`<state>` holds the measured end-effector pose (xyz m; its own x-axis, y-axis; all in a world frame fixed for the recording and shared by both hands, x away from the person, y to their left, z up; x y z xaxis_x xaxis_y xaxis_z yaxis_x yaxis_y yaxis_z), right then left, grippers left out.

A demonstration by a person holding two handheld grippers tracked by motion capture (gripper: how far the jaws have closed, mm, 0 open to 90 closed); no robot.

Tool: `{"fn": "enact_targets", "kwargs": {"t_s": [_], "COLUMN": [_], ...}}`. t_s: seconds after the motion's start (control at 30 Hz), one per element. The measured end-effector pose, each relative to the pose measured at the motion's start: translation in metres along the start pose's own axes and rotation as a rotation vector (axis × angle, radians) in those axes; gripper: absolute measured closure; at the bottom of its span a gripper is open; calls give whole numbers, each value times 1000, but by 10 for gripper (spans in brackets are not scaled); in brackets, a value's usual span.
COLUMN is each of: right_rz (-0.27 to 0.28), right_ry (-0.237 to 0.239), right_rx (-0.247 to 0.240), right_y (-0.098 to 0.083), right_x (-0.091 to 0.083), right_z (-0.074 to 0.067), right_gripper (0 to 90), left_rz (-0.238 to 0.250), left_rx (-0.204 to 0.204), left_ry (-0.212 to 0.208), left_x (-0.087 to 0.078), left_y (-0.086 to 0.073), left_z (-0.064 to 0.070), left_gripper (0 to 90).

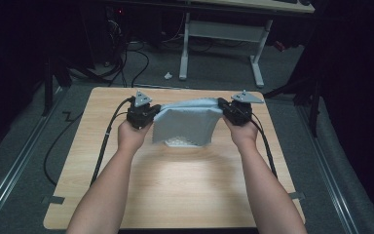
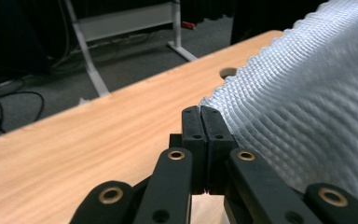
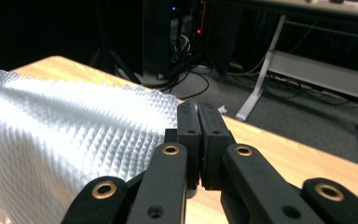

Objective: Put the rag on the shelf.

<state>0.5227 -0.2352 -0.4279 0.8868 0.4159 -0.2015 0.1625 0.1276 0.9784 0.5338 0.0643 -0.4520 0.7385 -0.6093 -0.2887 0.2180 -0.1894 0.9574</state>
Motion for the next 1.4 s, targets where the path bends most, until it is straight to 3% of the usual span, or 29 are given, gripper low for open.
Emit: {"fn": "enact_targets", "kwargs": {"t_s": [0.17,0.47,1.0,1.2,1.4], "right_rz": [-15,-6,-25,-30,-70], "right_ry": [18,49,85,86,88], "right_rx": [32,35,49,72,81], "right_y": [-19,-31,-45,-51,-62], "right_x": [-3,-7,-3,-2,1], "right_z": [-2,-11,-25,-23,-21], "right_gripper": [895,895,895,894,892], "left_rz": [-4,5,17,7,-4], "left_rx": [-10,-34,-52,-54,-52], "left_ry": [-28,-58,-74,-75,-72], "left_x": [-2,-5,-14,-14,-14], "left_y": [-15,-30,-40,-43,-45], "left_z": [5,15,22,22,22], "left_gripper": [893,892,892,892,891]}}
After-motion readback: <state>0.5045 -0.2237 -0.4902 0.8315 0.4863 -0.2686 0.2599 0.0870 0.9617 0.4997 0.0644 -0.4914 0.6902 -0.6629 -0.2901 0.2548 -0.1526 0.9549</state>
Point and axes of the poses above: each handheld gripper's, and its own axes: x roughly forward along the jaws, y roughly out of its top, z roughly to its right, the point moved 4 cm from there along x, roughly forward along the jaws, and after that the axes turned 10 degrees about z, right-handed, at the moved point
